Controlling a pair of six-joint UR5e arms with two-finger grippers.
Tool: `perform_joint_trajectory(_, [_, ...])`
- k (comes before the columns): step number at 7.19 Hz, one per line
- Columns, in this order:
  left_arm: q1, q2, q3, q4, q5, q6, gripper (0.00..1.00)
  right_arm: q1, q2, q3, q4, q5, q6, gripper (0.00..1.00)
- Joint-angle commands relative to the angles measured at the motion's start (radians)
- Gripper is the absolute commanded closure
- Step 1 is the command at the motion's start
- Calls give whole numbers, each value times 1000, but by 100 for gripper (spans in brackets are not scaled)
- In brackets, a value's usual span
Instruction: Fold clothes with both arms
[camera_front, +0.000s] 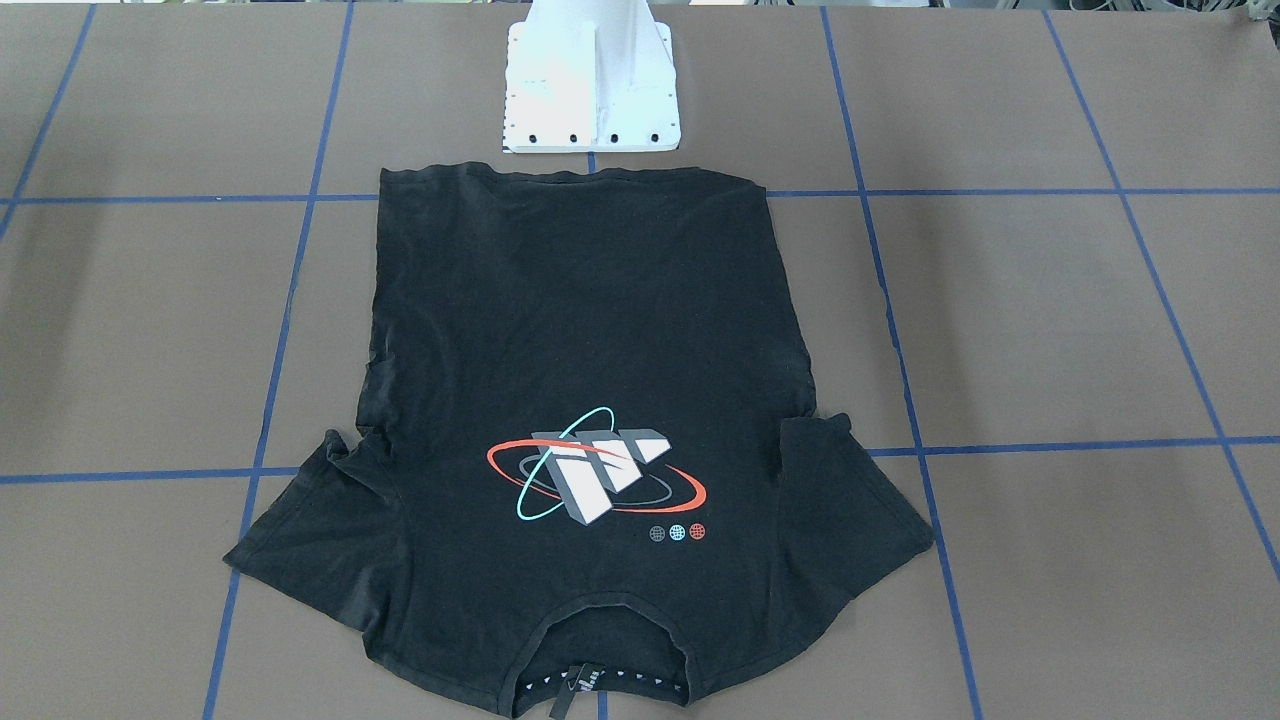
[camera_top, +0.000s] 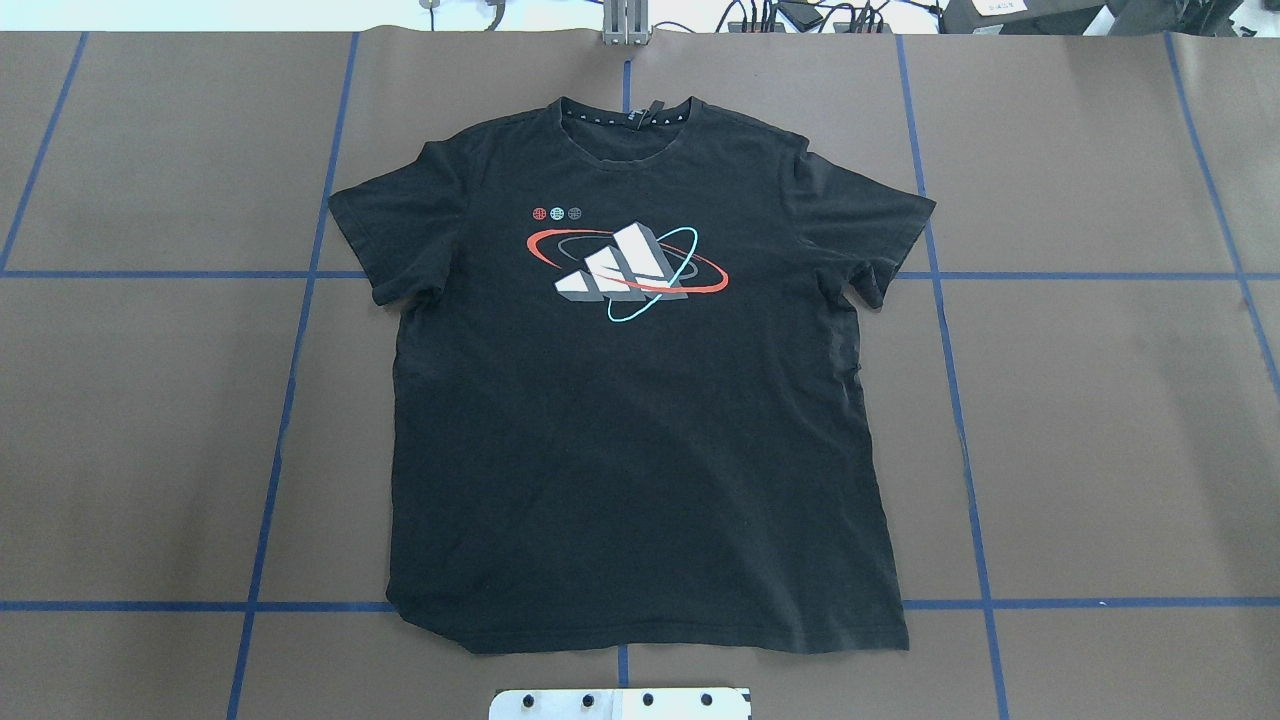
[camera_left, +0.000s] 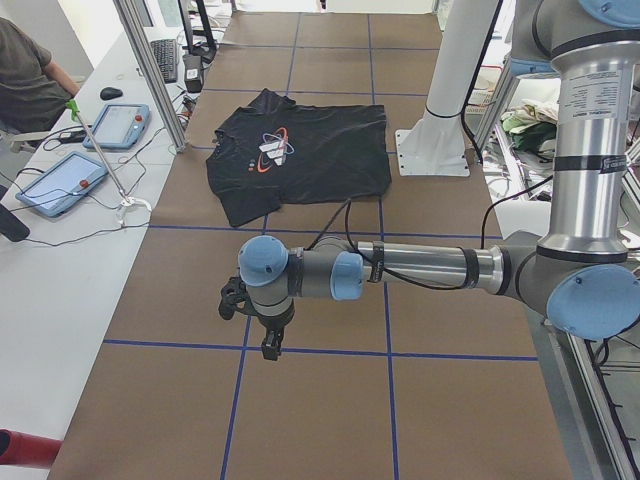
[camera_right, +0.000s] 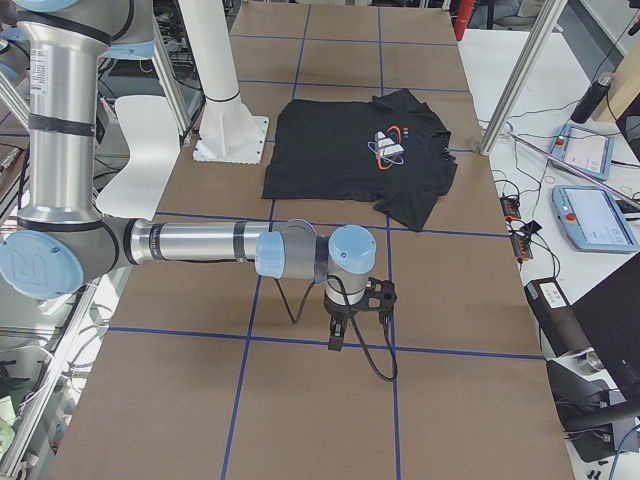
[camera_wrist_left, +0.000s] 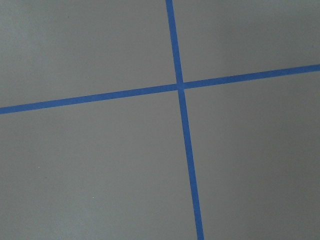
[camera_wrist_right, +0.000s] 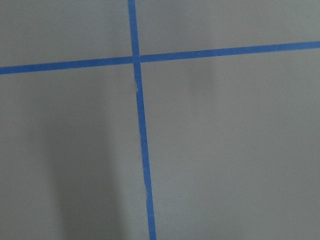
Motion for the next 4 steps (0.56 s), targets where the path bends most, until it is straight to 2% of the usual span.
perform_joint_trajectory(1, [0,11,0,0,-1,2,0,0,-1,13,0,40,0,0])
perform_joint_trajectory(4, [3,-18,-35,-2,4,0,0,-2,35,23,0,51,46,0])
